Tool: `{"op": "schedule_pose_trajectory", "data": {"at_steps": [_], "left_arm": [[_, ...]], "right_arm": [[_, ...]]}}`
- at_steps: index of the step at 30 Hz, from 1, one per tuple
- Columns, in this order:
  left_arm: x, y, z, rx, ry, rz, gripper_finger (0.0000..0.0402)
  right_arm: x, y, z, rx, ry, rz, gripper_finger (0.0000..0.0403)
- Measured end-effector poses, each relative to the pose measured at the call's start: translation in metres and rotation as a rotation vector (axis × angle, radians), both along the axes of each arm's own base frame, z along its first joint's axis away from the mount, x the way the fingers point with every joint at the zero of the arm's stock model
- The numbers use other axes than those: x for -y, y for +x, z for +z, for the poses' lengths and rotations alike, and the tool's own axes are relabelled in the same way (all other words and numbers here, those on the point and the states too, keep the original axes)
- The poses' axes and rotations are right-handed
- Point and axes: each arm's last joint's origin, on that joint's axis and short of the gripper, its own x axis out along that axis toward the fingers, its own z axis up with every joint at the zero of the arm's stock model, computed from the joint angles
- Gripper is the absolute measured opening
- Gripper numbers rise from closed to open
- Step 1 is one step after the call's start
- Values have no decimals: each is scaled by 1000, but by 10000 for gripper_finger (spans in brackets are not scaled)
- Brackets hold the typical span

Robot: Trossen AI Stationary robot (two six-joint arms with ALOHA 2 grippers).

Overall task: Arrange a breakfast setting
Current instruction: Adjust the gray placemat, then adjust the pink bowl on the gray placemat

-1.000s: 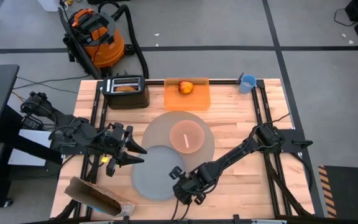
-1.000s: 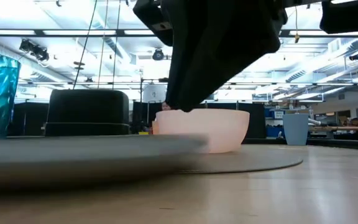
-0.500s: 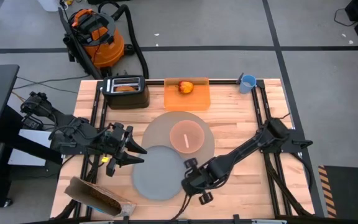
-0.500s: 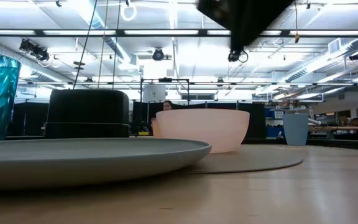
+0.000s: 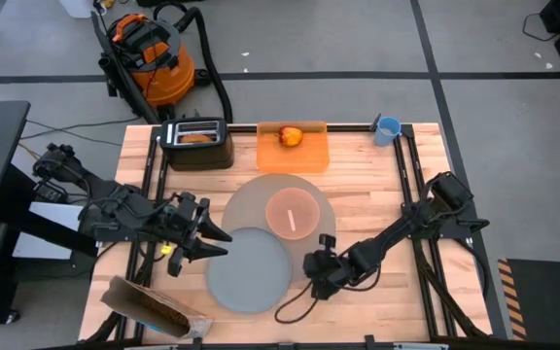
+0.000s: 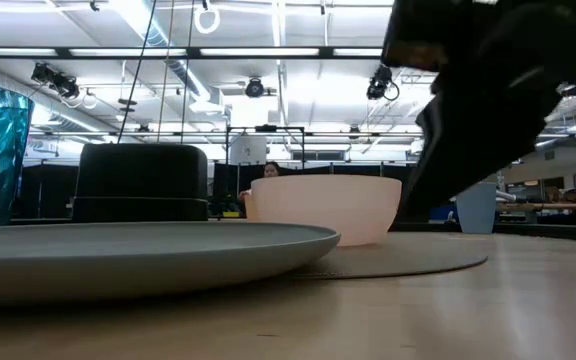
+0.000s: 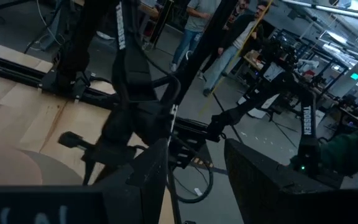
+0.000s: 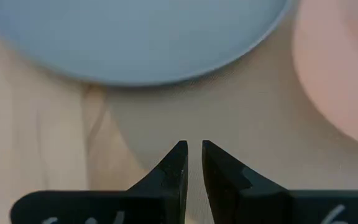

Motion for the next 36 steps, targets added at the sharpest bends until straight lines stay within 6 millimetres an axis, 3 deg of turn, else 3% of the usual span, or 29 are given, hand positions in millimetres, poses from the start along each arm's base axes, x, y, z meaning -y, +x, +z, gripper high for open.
{"op": "schedule_pose_trajectory", "data": {"at_steps": [11, 23, 26, 31, 36], "left_arm": [[9, 5, -4, -13, -23, -23, 167], [10, 5, -4, -10, -23, -24, 167], [10, 5, -4, -10, -23, -24, 167], [10, 5, -4, -10, -23, -24, 167], [10, 5, -4, -8, -22, -24, 167]], "right_arm": [[21, -11, -17, -122, 13, -40, 54], [14, -17, -15, -203, 114, -74, 50], [11, -15, -9, -225, 126, -65, 47], [9, -16, 22, -223, 143, -44, 46], [30, -36, 44, -312, 11, -103, 46]]}}
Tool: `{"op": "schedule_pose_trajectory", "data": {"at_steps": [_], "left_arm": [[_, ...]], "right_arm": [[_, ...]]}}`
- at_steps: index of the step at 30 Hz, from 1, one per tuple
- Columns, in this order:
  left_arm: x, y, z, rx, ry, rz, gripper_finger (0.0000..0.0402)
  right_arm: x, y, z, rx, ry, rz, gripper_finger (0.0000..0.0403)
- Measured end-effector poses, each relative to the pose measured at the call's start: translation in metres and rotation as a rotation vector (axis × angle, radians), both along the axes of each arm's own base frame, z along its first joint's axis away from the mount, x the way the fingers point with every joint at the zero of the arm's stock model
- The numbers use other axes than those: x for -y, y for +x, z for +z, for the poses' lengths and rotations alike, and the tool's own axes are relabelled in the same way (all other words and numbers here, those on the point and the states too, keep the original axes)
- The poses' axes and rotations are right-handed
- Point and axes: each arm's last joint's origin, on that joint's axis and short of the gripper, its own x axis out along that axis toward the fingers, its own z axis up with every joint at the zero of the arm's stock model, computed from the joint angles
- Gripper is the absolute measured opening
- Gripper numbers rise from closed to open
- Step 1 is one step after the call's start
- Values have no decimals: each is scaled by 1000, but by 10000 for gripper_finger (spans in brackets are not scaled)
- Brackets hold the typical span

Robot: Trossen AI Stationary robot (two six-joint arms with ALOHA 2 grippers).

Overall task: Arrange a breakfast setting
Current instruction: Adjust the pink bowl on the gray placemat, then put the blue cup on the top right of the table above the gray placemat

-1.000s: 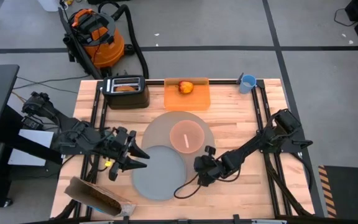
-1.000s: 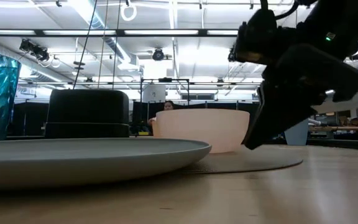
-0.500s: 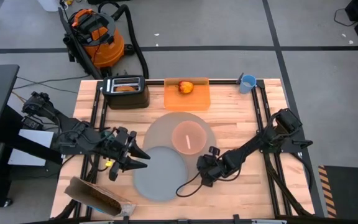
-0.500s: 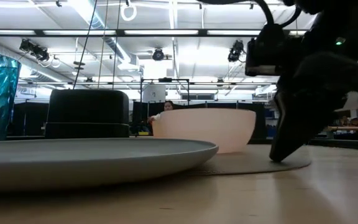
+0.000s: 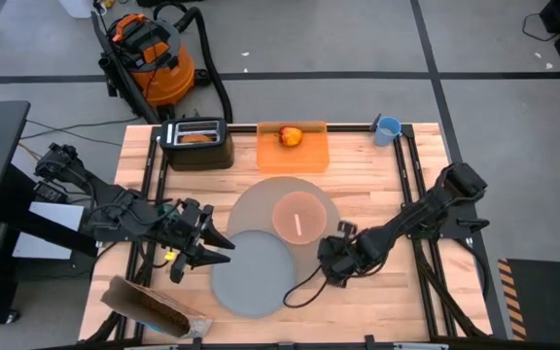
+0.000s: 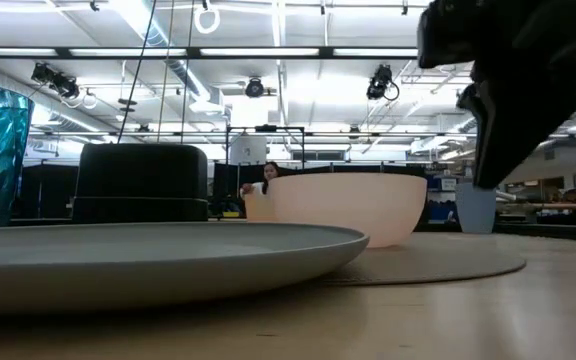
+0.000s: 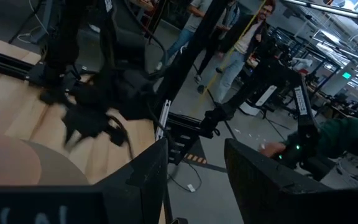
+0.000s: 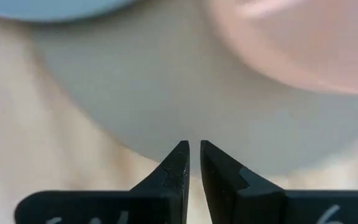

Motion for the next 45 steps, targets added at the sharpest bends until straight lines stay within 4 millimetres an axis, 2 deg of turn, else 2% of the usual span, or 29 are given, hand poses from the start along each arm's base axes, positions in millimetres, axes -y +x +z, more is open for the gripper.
{"op": "schedule_pose_trajectory", "data": {"at_steps": [5, 12, 21, 28, 32, 36, 40, 45], "left_arm": [[0, 0, 0, 7, 19, 1, 167], [0, 0, 0, 10, 20, 1, 167], [0, 0, 0, 4, 1, 4, 167], [0, 0, 0, 4, 2, 4, 167], [-1, 1, 0, 5, 5, 10, 167], [-6, 3, 0, 12, 28, 62, 167], [-14, 7, 0, 14, 35, 124, 167], [-23, 12, 2, 31, 28, 179, 167]], "right_arm": [[31, -4, 6, -120, -150, 41, 45], [57, 17, 0, -114, -149, 88, 45], [72, 29, 1, -55, -119, 77, 45], [82, 28, 4, -62, -105, 54, 45], [85, 18, 26, -63, -65, 40, 45], [89, 3, 65, -9, -60, 30, 45], [94, -16, 105, 112, -58, 9, 45], [111, -44, 139, 289, -98, -163, 45]]}}
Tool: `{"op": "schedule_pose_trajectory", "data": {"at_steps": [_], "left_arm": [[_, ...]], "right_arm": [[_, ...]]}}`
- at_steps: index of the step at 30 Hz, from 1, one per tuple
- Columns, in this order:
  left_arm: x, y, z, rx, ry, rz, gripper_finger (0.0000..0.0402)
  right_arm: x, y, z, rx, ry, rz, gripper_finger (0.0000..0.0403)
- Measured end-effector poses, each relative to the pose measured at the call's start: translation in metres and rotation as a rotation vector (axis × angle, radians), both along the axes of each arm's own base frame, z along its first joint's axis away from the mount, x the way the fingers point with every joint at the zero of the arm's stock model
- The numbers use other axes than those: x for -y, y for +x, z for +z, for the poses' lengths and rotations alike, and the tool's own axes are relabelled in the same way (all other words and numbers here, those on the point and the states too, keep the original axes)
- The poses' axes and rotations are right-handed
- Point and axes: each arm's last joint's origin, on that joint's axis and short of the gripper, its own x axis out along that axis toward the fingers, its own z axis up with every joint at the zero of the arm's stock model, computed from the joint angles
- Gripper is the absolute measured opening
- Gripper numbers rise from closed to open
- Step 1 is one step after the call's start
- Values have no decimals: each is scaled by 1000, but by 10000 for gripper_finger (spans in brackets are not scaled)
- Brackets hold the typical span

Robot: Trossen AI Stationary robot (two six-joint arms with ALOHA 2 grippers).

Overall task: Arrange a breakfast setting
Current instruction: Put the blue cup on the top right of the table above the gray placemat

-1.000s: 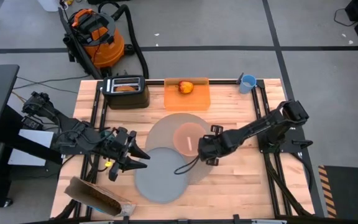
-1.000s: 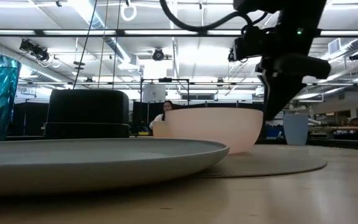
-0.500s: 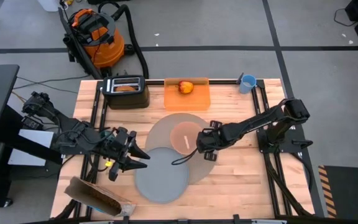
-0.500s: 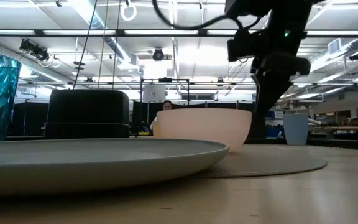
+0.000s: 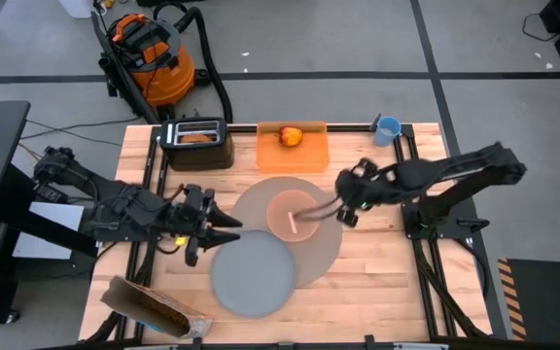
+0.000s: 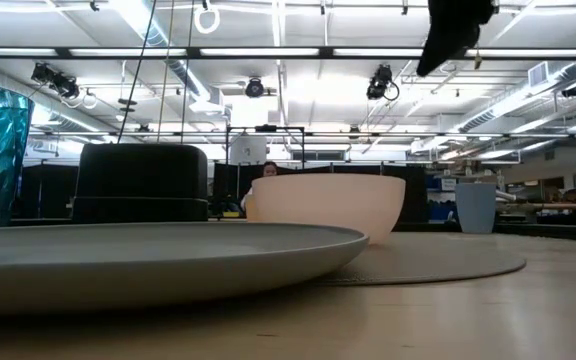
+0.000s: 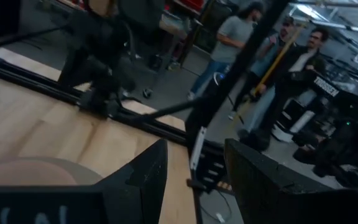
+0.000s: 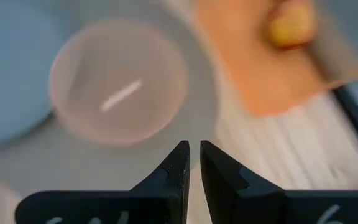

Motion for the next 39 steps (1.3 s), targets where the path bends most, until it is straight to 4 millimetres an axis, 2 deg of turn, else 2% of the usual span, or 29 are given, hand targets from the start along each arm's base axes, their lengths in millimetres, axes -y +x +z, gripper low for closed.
{"op": "schedule_pose_trajectory", "data": {"at_steps": [4, 8, 16, 21, 29, 34, 39], "left_arm": [[-9, 4, 1, 11, -4, 50, 167], [-19, 7, 2, 18, 39, 95, 167], [-41, 14, 3, 25, 147, 192, 167], [-64, 18, 3, 16, 162, 291, 167], [-110, 20, 2, 12, 189, 268, 167], [-133, 22, -2, -15, 207, 238, 167], [-152, 25, -8, -41, 203, 264, 167]], "right_arm": [[23, -19, 13, 62, 1, -163, 47], [50, -29, 15, 39, -2, -287, 62], [107, -36, 9, 8, 4, -579, 129], [146, -40, -3, -59, 34, -730, 167], [206, -47, -38, -200, 107, -924, 172], [233, -59, -53, -235, 196, -1009, 194], [250, -62, -64, -229, 220, -1053, 209]]}}
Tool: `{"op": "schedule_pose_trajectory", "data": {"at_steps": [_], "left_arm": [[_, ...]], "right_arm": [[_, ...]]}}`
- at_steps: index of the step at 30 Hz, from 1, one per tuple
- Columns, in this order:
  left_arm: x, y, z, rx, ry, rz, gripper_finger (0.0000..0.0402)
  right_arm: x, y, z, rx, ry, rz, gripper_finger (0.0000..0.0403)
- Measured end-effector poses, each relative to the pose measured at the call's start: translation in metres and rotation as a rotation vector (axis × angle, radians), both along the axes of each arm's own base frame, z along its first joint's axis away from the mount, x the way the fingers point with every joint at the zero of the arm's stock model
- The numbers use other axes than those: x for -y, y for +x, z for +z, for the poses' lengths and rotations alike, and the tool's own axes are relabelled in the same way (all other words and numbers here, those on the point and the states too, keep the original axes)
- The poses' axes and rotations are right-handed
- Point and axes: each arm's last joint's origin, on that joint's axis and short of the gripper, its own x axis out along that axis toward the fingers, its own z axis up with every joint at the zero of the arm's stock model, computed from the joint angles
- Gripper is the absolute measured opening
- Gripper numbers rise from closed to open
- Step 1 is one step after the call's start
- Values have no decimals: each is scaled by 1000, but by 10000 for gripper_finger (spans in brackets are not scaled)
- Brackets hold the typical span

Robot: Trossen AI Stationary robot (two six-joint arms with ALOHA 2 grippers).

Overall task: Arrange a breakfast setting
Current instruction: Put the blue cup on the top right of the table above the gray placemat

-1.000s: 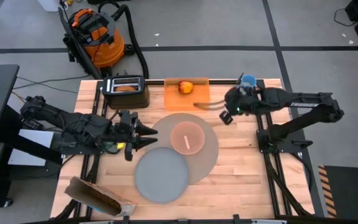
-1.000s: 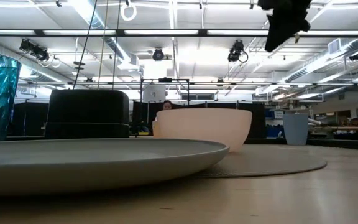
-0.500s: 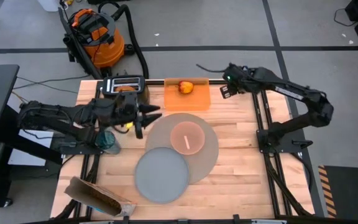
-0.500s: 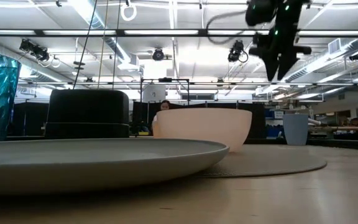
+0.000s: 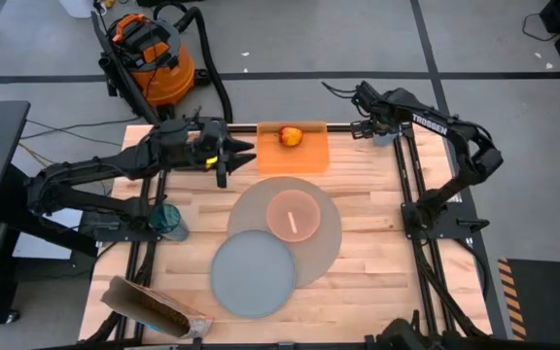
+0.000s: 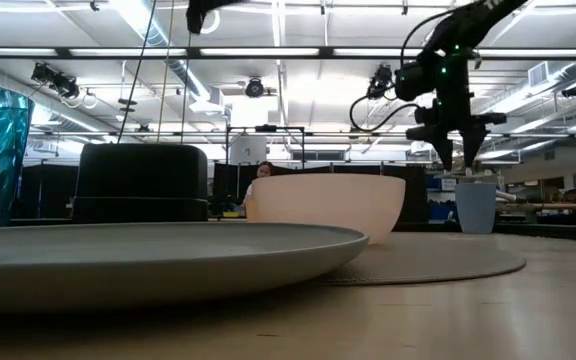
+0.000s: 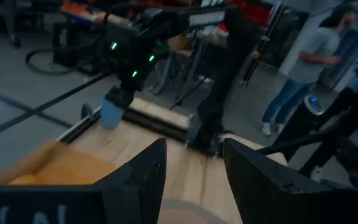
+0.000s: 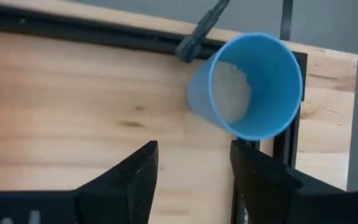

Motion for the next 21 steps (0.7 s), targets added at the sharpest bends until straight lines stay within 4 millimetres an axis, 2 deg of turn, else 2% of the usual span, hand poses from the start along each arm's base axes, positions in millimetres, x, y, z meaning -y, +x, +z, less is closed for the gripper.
{"op": "schedule_pose_trajectory", "data": {"at_steps": [12, 21], "left_arm": [[-34, 11, -14, -34, -1, 65, 167], [-43, 13, -12, -8, 68, 93, 167]], "right_arm": [[36, -8, -30, -33, 16, -73, 182], [55, -17, -47, 23, 58, -133, 127]]}}
